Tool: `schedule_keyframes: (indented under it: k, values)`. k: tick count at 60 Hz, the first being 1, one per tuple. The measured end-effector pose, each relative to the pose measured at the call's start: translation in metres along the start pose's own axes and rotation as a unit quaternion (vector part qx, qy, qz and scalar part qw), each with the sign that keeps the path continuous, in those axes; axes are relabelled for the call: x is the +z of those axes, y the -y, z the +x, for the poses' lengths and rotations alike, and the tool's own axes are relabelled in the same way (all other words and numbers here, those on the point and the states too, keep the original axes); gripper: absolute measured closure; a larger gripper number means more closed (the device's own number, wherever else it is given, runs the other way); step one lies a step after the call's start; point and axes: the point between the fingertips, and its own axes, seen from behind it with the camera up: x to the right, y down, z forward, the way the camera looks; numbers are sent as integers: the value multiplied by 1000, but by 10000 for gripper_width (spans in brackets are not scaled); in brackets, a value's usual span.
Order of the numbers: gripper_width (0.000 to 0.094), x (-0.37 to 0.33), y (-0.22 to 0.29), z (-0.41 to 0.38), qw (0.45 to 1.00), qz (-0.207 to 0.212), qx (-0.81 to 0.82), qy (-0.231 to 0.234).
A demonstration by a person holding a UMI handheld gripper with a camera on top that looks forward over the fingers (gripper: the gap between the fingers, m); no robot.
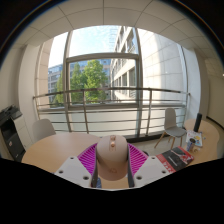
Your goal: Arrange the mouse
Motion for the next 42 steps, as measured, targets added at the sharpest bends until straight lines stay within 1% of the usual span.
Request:
schedule_keyframes:
  k: [3, 6, 8, 12, 17, 19, 20, 24, 28, 31, 37, 39, 42]
  values:
    - [522, -4, -2, -39, 1000, 3, -7, 22]
    - [524, -5, -27, -87, 999, -11, -3, 50]
    - [523, -2, -44, -103, 997, -35, 0, 66]
    - [524, 3, -103, -140, 993, -80, -3, 88]
    - [522, 9, -177, -170, 985, -140, -16, 99]
    - [522, 11, -202, -177, 982, -159, -20, 102]
    - [523, 11, -224, -170, 981, -163, -22, 105]
    - [520, 16, -249, -182, 977, -186, -39, 98]
    - [512, 17, -270, -184, 975, -199, -43, 93]
    - [467, 16, -284, -179, 973, -208, -45, 87]
    - [380, 12, -292, -180, 972, -216, -43, 84]
    - [314, 11, -288, -178, 972, -215, -46, 86]
    - [144, 4, -280, -177, 973, -208, -54, 83]
